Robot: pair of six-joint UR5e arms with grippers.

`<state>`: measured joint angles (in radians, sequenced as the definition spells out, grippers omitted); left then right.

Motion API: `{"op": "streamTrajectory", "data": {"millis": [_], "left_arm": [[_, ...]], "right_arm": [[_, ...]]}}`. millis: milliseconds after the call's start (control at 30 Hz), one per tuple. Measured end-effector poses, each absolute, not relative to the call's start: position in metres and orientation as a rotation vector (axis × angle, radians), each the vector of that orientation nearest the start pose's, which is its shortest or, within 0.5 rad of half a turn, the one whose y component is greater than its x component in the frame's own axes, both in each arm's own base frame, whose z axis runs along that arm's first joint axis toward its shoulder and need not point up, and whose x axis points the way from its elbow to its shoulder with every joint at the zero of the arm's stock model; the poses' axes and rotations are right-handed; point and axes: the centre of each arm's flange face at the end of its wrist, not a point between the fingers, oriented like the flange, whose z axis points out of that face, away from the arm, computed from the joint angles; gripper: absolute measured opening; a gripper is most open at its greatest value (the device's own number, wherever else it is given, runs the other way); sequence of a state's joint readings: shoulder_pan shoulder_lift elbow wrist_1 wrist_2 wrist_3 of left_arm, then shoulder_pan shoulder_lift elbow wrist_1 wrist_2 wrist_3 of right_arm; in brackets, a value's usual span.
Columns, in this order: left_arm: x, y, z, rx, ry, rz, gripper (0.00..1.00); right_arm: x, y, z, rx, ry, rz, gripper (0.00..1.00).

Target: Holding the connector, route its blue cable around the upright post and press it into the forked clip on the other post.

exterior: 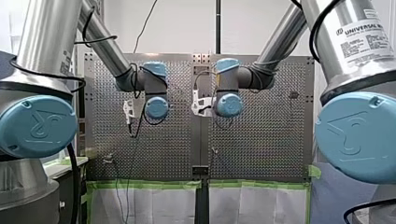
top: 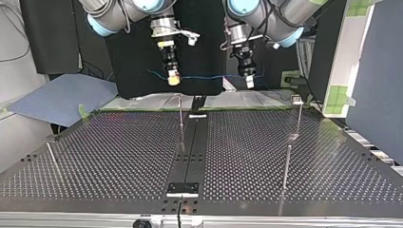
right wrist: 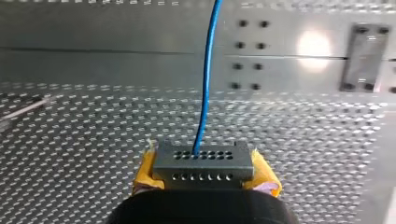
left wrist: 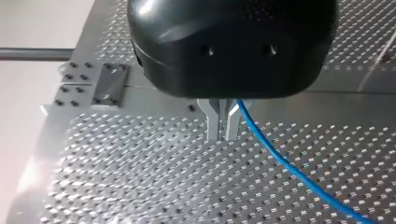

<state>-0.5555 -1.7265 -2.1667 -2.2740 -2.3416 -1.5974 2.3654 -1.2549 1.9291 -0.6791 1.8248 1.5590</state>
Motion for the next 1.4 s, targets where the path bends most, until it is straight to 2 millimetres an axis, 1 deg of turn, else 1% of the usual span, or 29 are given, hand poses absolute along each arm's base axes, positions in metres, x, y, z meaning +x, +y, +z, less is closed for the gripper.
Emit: {"op": "streamTrajectory", "data": {"millis": [67, 167, 300, 433, 633, 733, 967, 1067, 1167, 1233, 1400], "left_arm": [[0.338, -0.282, 0.235, -0.254, 1.459, 0.088, 0.1], [0.341, -0.28, 0.25, -0.268, 1.445, 0.089, 0.1], [0.347, -0.276, 0.273, -0.283, 1.423, 0.094, 0.1], [0.353, -0.272, 0.3, -0.305, 1.393, 0.095, 0.1], [0.361, -0.263, 0.346, -0.357, 1.339, 0.075, 0.1], [0.366, -0.255, 0.37, -0.385, 1.308, 0.068, 0.1], [0.376, -0.232, 0.428, -0.42, 1.232, 0.039, 0.1], [0.376, -0.221, 0.445, -0.422, 1.214, 0.033, 0.1], [0.374, -0.208, 0.457, -0.421, 1.204, 0.029, 0.1], [0.375, -0.201, 0.46, -0.416, 1.208, 0.035, 0.1], [0.389, -0.186, 0.449, -0.389, 1.264, 0.069, 0.1]], "right_arm": [[0.459, -0.3, 0.234, 1.575, -0.89, 1.612, 0.0], [0.462, -0.302, 0.258, 1.538, -0.885, 1.655, 0.0], [0.465, -0.304, 0.294, 1.48, -0.861, 1.718, 0.0], [0.468, -0.307, 0.316, 1.448, -0.842, 1.754, 0.0], [0.474, -0.314, 0.333, 1.441, -0.828, 1.77, 0.0], [0.476, -0.319, 0.342, 1.439, -0.821, 1.779, 0.0], [0.479, -0.323, 0.346, 1.47, -0.789, 1.806, 0.0], [0.482, -0.324, 0.351, 1.48, -0.777, 1.831, 0.0], [0.486, -0.325, 0.357, 1.496, -0.763, 1.85, 0.0], [0.487, -0.325, 0.361, 1.505, -0.755, 1.858, 0.0], [0.49, -0.328, 0.369, 1.499, -0.743, 1.872, 0.0]]}}
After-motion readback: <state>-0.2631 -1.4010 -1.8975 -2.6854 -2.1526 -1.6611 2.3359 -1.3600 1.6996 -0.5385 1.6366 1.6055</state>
